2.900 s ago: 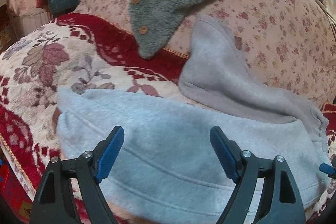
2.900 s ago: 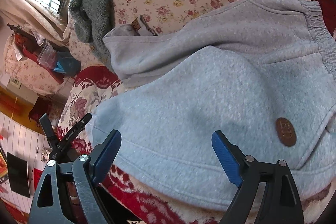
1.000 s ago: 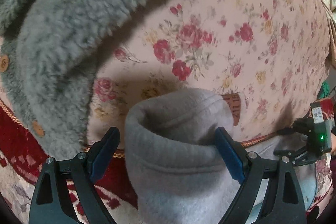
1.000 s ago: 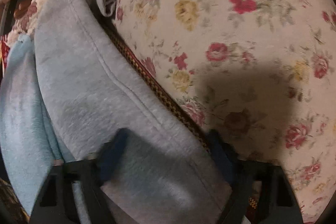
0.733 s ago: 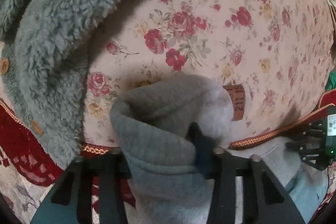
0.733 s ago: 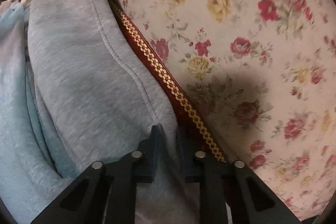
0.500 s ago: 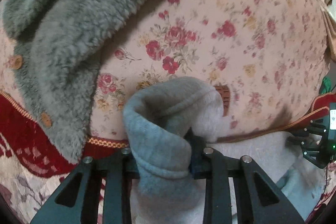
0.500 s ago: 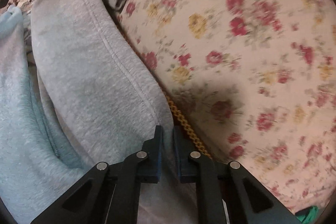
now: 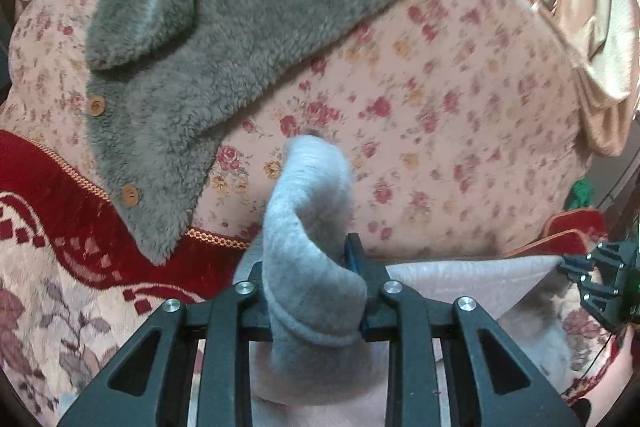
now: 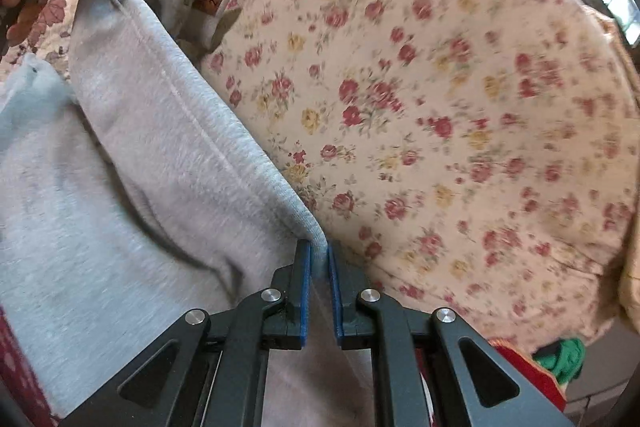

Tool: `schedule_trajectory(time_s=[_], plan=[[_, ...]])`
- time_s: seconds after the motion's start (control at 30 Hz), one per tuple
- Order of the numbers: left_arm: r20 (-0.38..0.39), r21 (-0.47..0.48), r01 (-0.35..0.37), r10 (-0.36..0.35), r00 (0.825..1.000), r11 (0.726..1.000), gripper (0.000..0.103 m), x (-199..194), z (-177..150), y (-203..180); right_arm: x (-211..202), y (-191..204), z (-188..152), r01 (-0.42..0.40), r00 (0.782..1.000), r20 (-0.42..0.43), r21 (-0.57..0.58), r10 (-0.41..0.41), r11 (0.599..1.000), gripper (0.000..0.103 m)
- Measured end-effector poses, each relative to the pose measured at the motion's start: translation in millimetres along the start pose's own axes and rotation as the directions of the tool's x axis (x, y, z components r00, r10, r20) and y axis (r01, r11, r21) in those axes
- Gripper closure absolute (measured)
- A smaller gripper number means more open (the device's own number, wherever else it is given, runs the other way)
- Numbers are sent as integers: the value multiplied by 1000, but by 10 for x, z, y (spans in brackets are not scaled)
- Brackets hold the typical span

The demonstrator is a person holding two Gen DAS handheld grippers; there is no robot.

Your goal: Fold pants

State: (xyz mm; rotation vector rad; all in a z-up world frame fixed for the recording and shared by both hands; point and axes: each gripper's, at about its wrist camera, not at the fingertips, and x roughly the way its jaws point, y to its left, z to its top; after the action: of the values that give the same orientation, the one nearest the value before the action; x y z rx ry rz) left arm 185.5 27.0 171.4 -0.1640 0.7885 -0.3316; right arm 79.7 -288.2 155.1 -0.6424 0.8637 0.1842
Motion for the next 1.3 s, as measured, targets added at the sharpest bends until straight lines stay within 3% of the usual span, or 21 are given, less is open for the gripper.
schedule_trajectory(time_s=[0.23, 0.4, 0.47, 0.57, 0.77, 0.87, 0.93, 1.03, 1.1, 1.13, 1.17, 1.23, 1.3], plan=[[94, -26, 77, -74, 993, 997, 77, -725, -353, -46, -802, 159, -253, -17, 998, 63, 42, 15, 999, 95], [108, -73, 83, -75, 991, 994, 77, -1057, -1112, 42, -1192, 573, -692, -124, 989, 94, 100, 115, 987, 95], [93, -94, 61, -52, 994, 994, 77, -1083, -1452, 107, -1199, 828, -916, -173, 983, 87, 123, 163, 977, 95], [74, -162, 83, -72, 995, 983, 77, -1109, -1814, 230, -1010, 1158, -1205, -212, 977, 46, 165, 207, 963, 95], [68, -161, 31, -20, 998, 987, 75, -1147, -2197, 197, -573, 1496, -1542, -235, 968, -20, 269, 249, 934, 95], [81, -207, 26, -9, 997, 978, 60, -1185, -2301, 275, -510, 1525, -1595, -221, 972, -18, 287, 236, 932, 93], [90, -223, 11, 9, 996, 975, 43, -1215, -2334, 321, -525, 1476, -1600, -231, 970, -4, 312, 244, 922, 91], [108, -237, 3, 23, 994, 971, 34, -1281, -2350, 379, -557, 1387, -1596, -248, 965, 7, 339, 261, 908, 90], [121, -255, 9, 22, 992, 967, 25, -1333, -2326, 432, -587, 1336, -1595, -267, 960, 24, 366, 278, 891, 85], [126, -263, 15, 19, 992, 965, 20, -1349, -2310, 460, -607, 1299, -1612, -302, 950, 49, 395, 308, 868, 73], [136, -278, 21, 17, 991, 960, 20, -1366, -2287, 495, -618, 1298, -1619, -321, 944, 62, 416, 325, 851, 48], [136, -284, 26, 13, 991, 959, 19, -1359, -2238, 521, -629, 1279, -1662, -357, 930, 97, 469, 355, 808, 28], [121, -281, 18, 17, 992, 960, 19, -1320, -2148, 511, -628, 1298, -1672, -366, 925, 98, 483, 367, 795, 28]])
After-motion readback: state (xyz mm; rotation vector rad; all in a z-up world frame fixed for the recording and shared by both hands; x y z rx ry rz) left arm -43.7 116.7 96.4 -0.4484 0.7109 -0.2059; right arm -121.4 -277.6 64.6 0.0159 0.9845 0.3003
